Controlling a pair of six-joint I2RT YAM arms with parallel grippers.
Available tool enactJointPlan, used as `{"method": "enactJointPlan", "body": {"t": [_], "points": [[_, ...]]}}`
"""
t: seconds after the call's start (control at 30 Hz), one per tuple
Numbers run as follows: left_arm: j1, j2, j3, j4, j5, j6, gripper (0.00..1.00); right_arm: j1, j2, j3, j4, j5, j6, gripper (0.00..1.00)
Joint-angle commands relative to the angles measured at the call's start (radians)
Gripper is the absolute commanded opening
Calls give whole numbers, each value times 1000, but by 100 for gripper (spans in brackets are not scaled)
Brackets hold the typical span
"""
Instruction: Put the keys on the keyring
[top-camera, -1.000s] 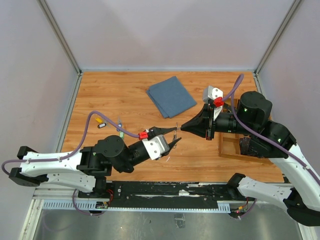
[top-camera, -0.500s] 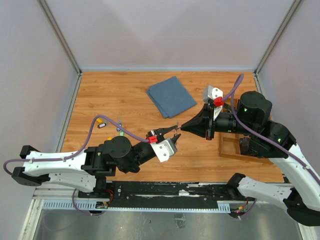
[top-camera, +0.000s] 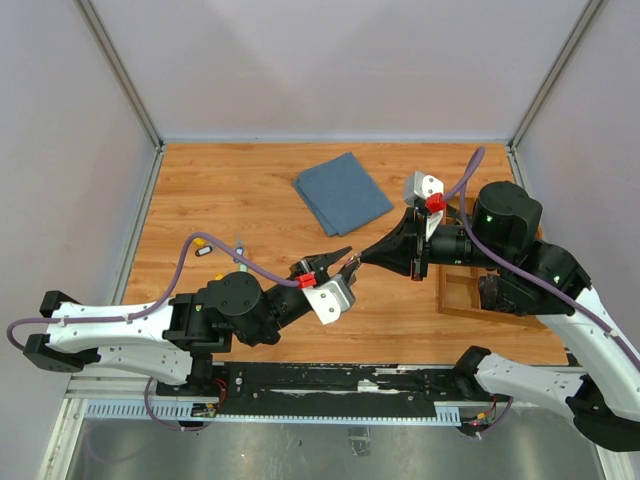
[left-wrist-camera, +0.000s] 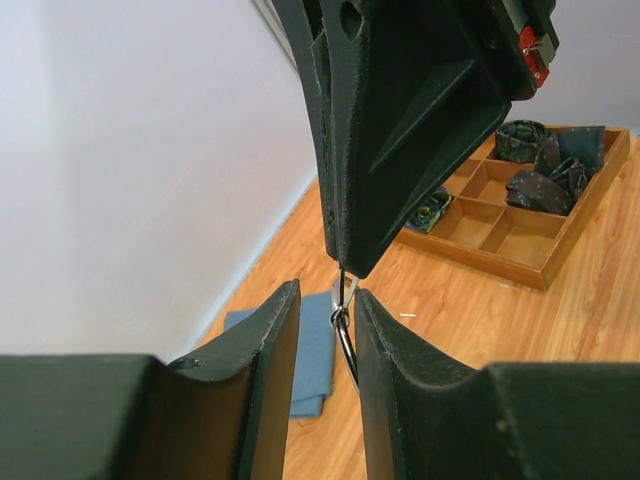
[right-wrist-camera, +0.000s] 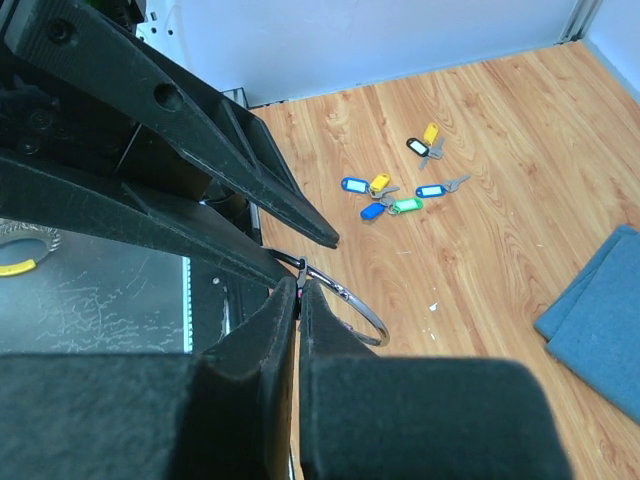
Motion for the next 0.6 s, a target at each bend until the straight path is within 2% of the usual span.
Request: {"method": "enactJointPlan", "body": {"t": [0.0,0.43,0.57], "points": [[6,6,12,41,3,11,33,11,-8,11,49,-41,30,0],[7,13,11,38,7,6,29,12,-14,3,67,-55,48,0],[5,16,12,40,9,7,25,11,-14,1,67,-54,48,1]]}}
